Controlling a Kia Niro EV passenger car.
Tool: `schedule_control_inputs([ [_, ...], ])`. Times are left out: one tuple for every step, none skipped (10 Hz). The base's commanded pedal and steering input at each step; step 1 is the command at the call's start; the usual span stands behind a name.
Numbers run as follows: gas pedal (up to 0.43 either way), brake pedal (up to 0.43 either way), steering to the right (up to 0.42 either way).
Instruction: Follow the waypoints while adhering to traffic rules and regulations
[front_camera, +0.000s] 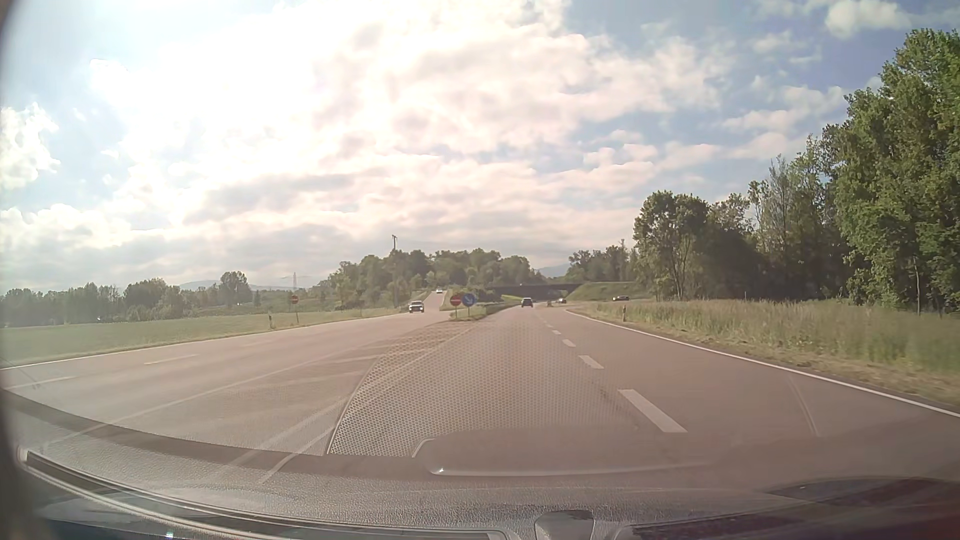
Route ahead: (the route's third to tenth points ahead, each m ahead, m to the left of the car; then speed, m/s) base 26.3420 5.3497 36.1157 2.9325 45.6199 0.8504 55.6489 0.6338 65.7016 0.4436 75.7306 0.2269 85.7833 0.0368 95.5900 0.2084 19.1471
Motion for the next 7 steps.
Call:
schedule_control_inputs([
  [0.130, 0.000, 0.000],
  [0.130, 0.000, 0.000],
  [0.130, 0.000, 0.000],
  [0.130, 0.000, 0.000],
  [0.118, 0.000, 0.000],
  [0.118, 0.000, -0.001],
  [0.118, 0.000, 0.000],
])
